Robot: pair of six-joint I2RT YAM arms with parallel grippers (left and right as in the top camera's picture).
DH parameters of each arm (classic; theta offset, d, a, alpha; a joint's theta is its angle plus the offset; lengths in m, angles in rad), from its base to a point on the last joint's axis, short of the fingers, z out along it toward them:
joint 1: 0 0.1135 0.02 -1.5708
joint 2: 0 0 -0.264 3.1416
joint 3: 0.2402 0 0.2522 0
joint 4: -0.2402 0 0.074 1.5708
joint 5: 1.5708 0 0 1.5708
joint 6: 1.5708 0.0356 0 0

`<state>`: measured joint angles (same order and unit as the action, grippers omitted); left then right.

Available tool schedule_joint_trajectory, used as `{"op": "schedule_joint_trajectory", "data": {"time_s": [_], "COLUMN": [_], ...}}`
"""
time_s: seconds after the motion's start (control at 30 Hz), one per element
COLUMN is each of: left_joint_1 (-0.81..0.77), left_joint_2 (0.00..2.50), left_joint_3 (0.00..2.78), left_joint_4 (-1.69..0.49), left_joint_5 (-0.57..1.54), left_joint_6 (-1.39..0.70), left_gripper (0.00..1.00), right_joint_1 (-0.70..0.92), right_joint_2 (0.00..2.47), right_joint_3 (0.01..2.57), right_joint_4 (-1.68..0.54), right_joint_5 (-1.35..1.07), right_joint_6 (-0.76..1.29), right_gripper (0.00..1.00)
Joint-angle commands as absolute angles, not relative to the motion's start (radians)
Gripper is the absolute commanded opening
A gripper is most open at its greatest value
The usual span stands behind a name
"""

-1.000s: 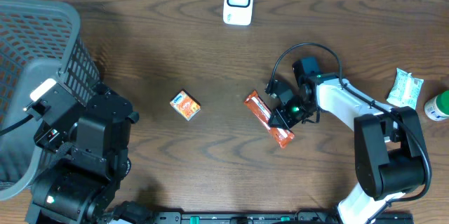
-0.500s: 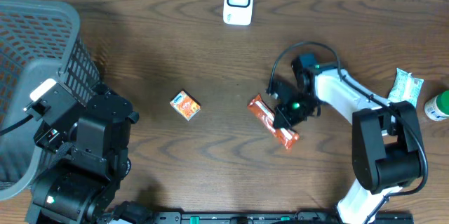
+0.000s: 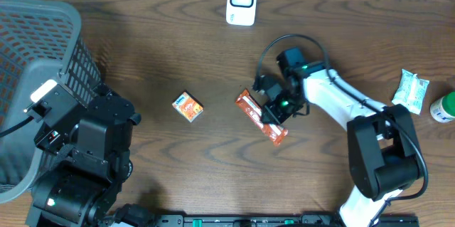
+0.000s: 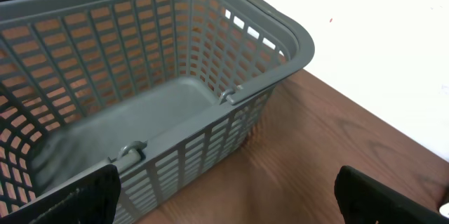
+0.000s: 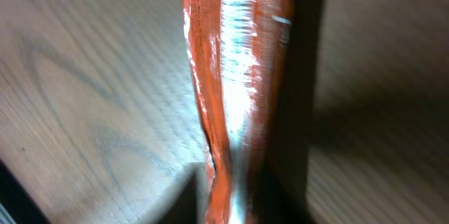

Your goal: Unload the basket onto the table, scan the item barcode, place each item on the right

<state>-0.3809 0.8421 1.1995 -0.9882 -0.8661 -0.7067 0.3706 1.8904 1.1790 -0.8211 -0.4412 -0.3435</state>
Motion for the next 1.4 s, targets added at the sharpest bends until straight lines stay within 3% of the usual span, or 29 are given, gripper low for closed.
{"op": "schedule_joint_trajectory", "data": {"time_s": [0.0,0.47,0.73,1.1,1.17,1.23,1.37], "left_joint_1": [-0.376,-0.376,-0.376,-0.376,-0.376,-0.376,-0.376], "left_joint_2": [0.842,0.842,0.842,0.842,0.842,0.842,0.842], "left_joint_3": [1.215,1.215,1.215,1.215,1.215,1.215,1.215], "left_joint_4": [-0.991,-0.991,-0.991,-0.991,-0.991,-0.991,-0.991], "left_joint_5": [-0.875,-0.875,-0.875,-0.875,-0.875,-0.875,-0.875], "left_joint_6": [-0.712,-0.712,-0.712,-0.712,-0.712,-0.712,-0.712], "left_gripper": [0.98,0.98,0.98,0.98,0.98,0.98,0.98], "right_joint_1": [0.404,0.308,0.318,0.318,0.318,0.318,0.318], "right_joint_2": [1.887,1.887,1.887,1.887,1.887,1.887,1.887], "right_joint_3": [1.176,1.143,1.009,0.918,0.903,0.901,0.933], "right_joint_4": [-0.809,-0.828,-0.712,-0.676,-0.669,-0.668,-0.657], "right_joint_5": [-0.402,-0.488,-0.493,-0.494,-0.477,-0.468,-0.49], "right_joint_6": [-0.34,-0.333,-0.284,-0.285,-0.285,-0.285,-0.255], "right_gripper": [0.65,0.63,0.57,0.27,0.2,0.04,0.01]}}
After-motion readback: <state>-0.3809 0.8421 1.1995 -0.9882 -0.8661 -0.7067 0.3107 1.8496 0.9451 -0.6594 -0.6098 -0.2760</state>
